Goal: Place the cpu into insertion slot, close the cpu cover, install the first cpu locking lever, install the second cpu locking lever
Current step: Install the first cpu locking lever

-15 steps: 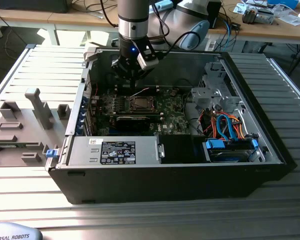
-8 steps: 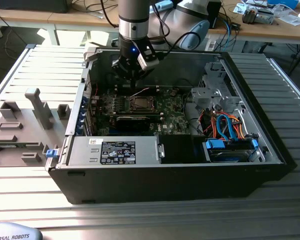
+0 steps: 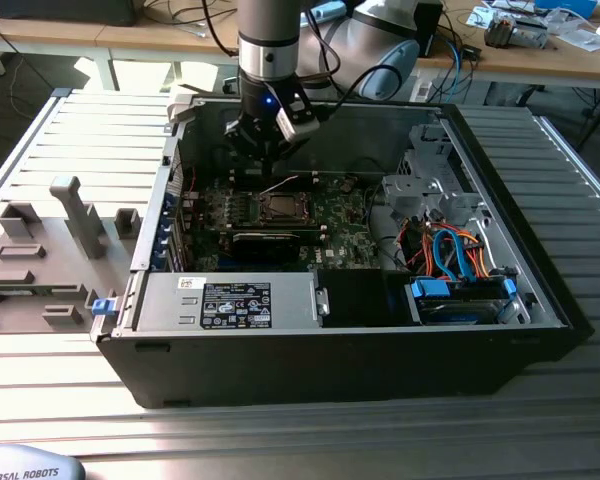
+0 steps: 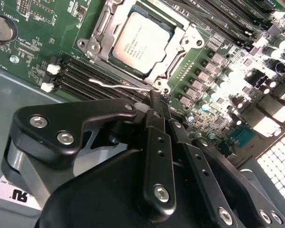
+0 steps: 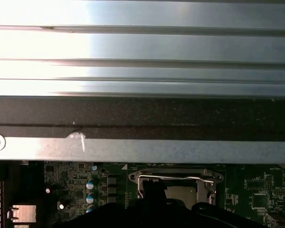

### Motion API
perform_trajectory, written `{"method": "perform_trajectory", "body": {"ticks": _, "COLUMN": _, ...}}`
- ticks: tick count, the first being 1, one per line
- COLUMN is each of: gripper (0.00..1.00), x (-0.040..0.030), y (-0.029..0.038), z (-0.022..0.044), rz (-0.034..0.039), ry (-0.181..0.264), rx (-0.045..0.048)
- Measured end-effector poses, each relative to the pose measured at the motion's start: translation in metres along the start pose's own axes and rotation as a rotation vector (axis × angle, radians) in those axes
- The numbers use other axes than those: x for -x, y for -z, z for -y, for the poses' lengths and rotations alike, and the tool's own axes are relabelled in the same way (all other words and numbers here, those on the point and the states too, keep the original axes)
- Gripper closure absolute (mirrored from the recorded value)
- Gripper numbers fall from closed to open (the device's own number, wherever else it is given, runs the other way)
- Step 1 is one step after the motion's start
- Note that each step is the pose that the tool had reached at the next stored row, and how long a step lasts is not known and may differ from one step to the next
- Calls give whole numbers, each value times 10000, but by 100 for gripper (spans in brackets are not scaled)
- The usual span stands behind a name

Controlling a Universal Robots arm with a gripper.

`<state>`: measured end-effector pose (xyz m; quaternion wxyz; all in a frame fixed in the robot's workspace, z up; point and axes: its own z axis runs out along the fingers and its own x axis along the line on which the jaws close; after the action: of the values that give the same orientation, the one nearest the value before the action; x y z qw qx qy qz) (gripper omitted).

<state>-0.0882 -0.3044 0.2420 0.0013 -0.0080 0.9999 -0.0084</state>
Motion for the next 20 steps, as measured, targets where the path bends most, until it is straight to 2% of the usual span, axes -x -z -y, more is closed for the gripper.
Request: {"method": "perform_trajectory", "body": {"ticks": 20, "gripper": 89, "x": 43, "y": -31, "z": 0, "rz": 0, "ry": 0, "rx": 0}}
